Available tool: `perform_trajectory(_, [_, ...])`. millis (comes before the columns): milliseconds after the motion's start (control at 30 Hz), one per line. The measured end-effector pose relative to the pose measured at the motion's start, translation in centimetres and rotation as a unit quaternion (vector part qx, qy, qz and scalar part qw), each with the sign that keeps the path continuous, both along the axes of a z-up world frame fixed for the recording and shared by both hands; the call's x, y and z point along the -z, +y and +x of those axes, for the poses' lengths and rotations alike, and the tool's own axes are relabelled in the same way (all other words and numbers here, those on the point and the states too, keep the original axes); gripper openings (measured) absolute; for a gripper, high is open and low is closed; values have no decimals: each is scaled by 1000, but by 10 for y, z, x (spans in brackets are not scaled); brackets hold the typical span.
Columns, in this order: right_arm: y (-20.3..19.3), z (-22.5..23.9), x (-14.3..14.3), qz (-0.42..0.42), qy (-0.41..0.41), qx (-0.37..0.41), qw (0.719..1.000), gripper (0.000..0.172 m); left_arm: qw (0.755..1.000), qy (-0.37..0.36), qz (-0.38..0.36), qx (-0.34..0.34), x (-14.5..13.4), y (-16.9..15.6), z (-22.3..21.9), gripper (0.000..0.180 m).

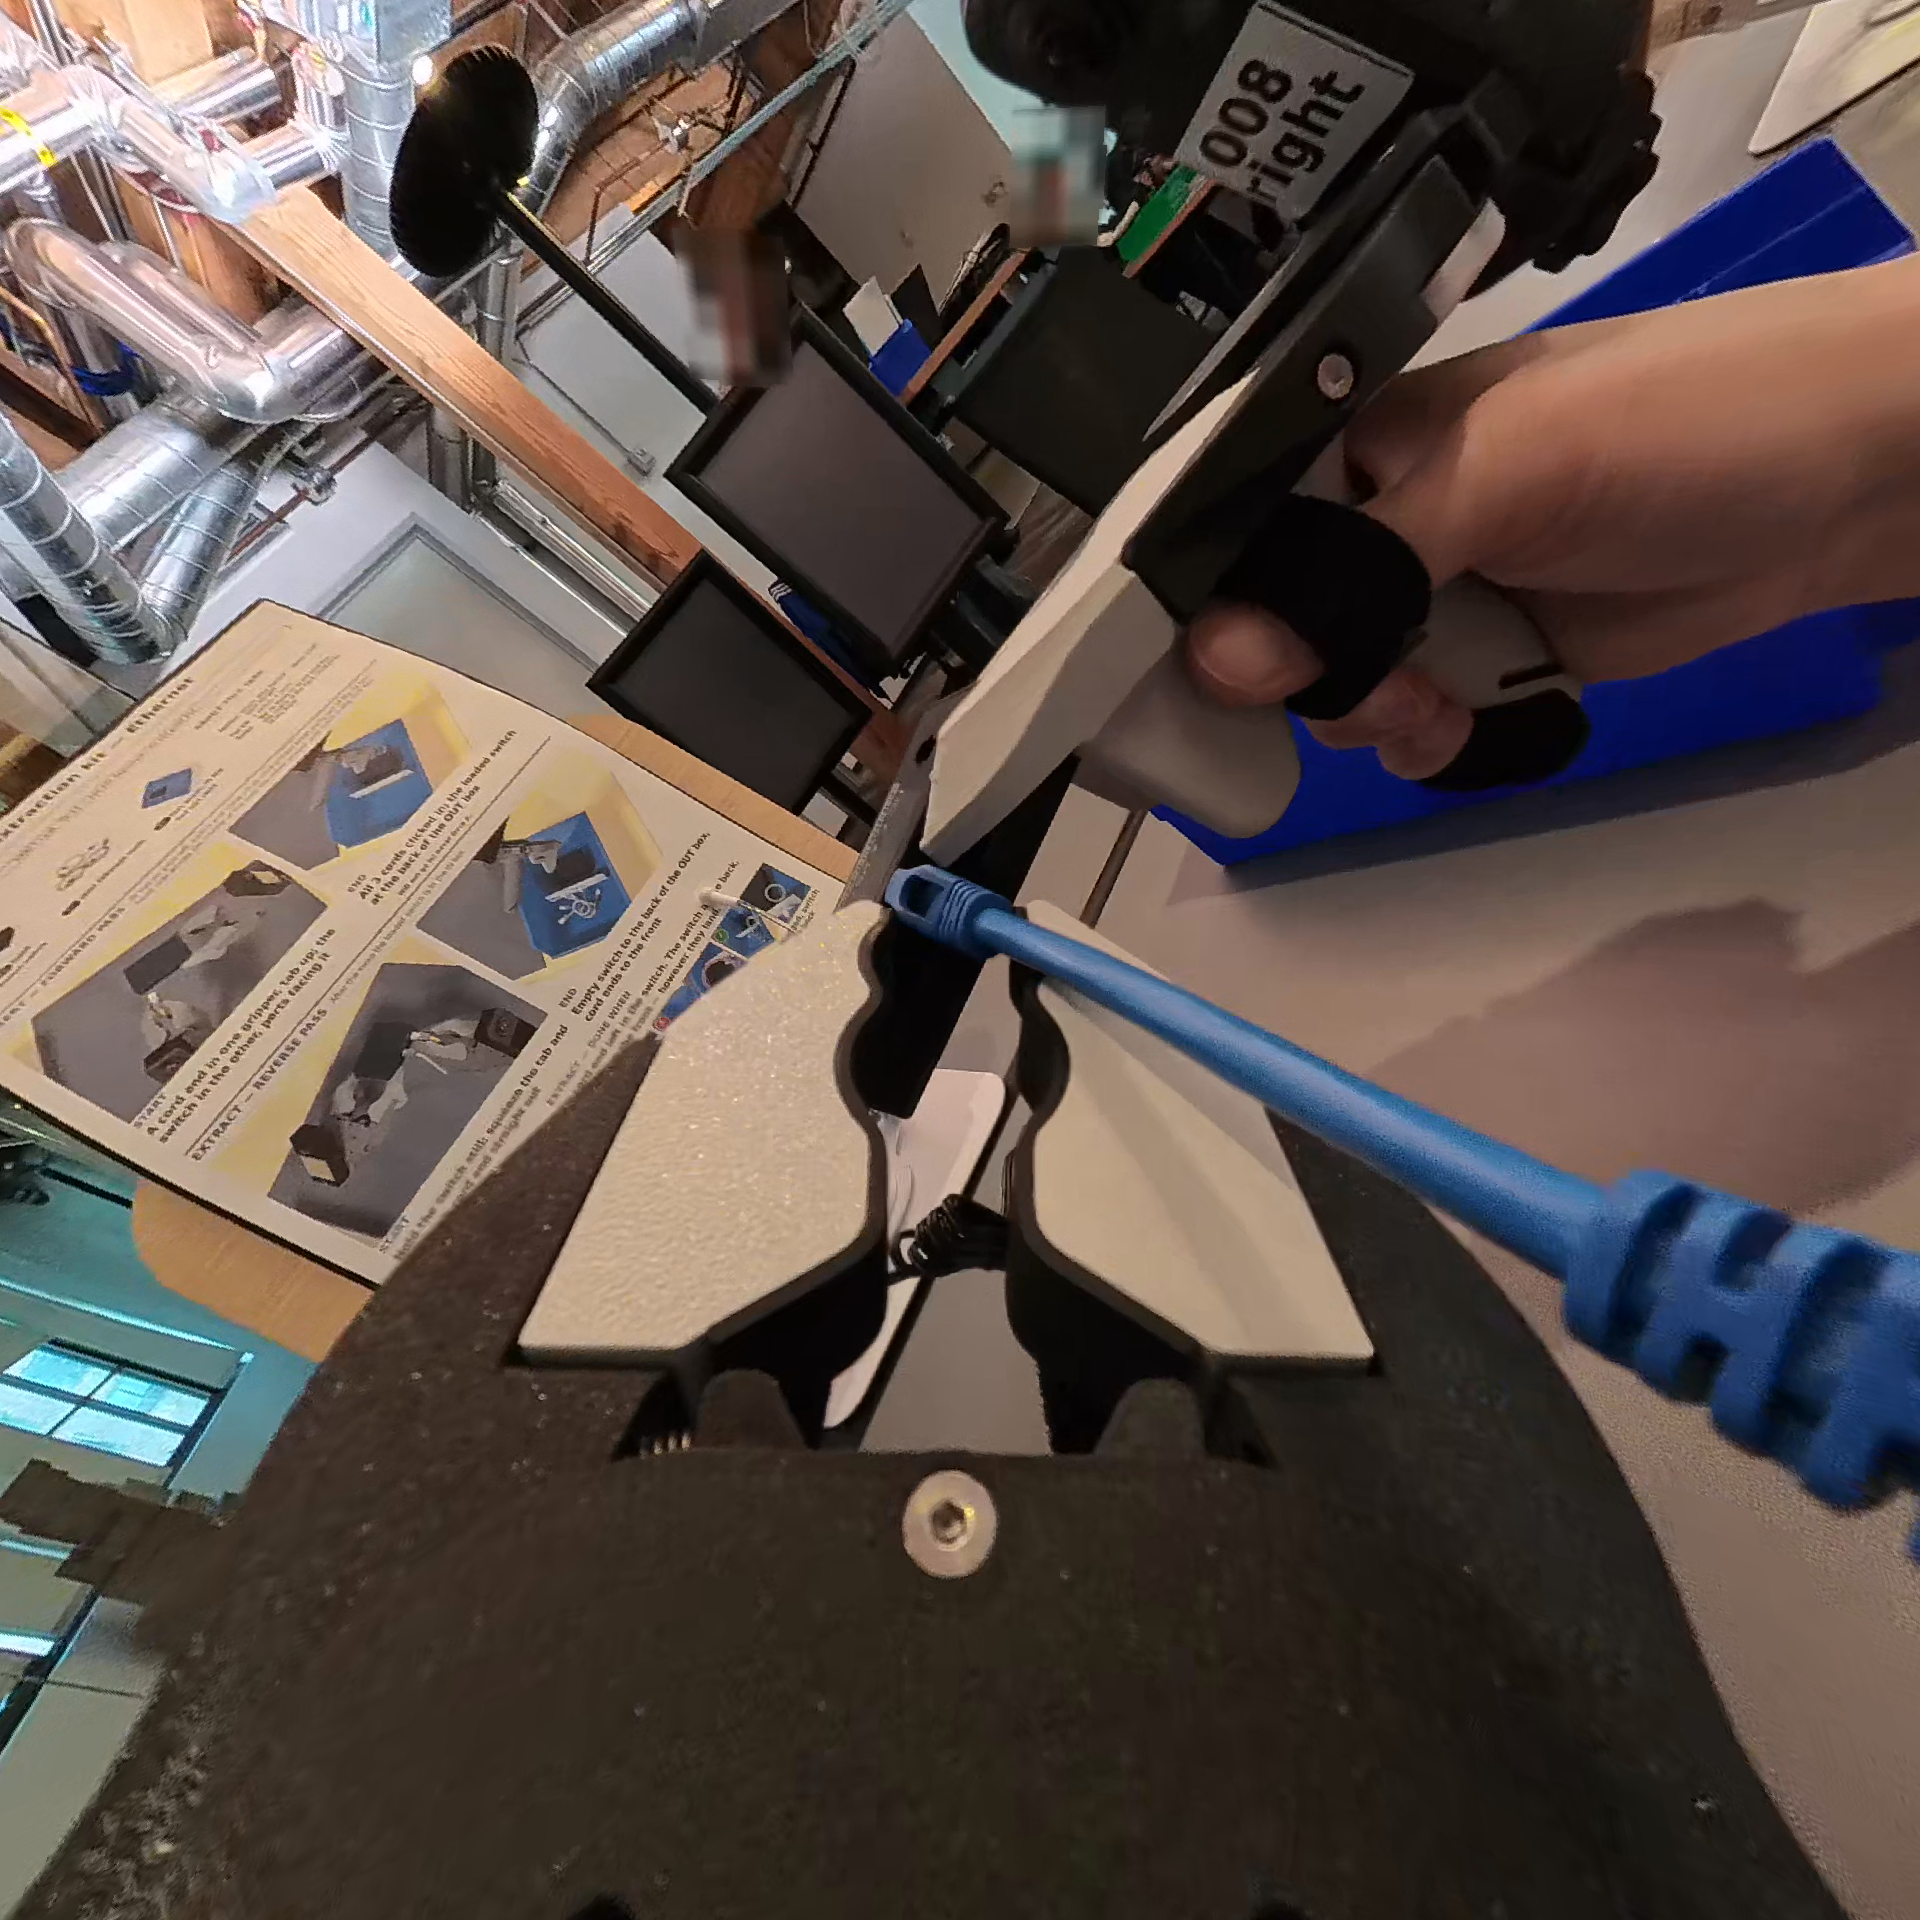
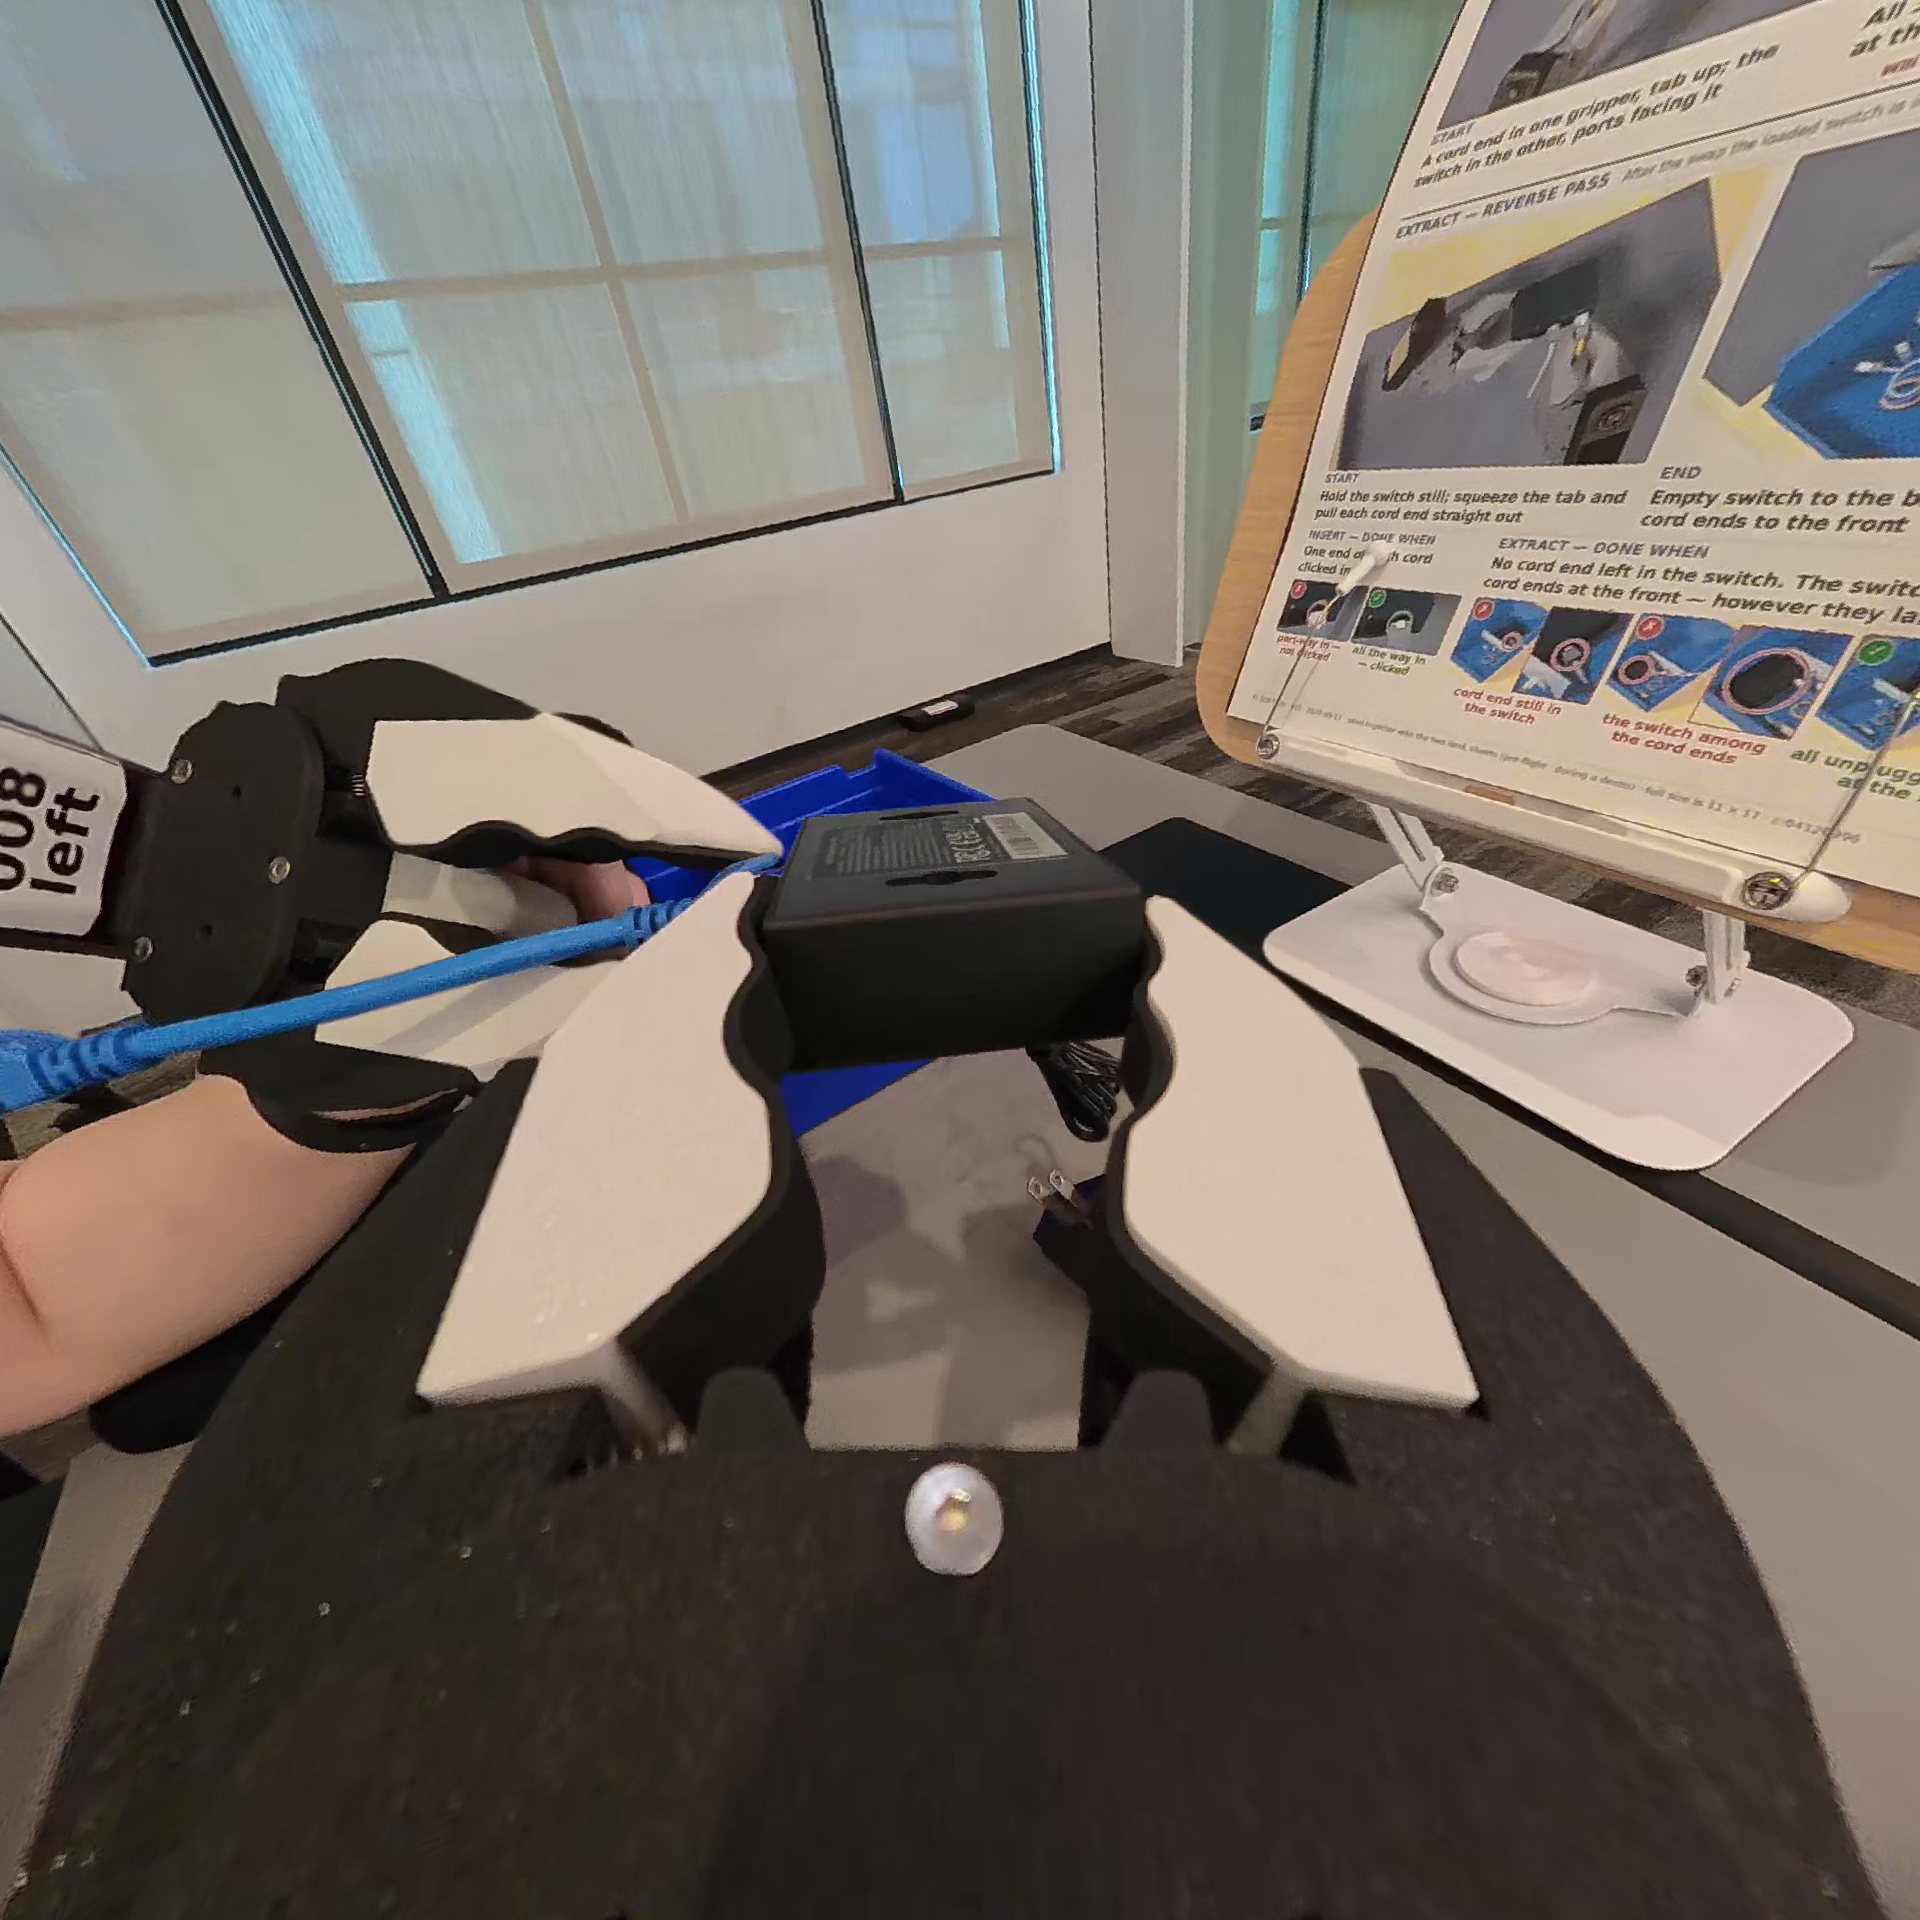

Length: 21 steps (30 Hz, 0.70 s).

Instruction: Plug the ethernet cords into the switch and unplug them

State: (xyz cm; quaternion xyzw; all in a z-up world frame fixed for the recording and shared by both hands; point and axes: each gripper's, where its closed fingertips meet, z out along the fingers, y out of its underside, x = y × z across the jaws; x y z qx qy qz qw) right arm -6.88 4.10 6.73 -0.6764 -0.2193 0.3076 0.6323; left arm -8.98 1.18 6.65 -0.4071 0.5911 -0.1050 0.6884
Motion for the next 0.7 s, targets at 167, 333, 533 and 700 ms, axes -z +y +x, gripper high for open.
perform_trajectory(167, [-1,-1,1,-10,-4,-8,1000,62,1000,12,23,-3,0,-1,-1,20])
perform_trajectory(333, [0,-3,5,-29,3,-22,999,62,999,25,35,-2,1,-3,-1,21])
perform_trajectory(533, [1,-3,13,-39,-24,-29,999,61,997,67,38,1,12,-2,-1,20])
perform_trajectory(700, [3,-4,20,-61,-25,-38,997,61,995,84,52,-10,17,0,-1,16])
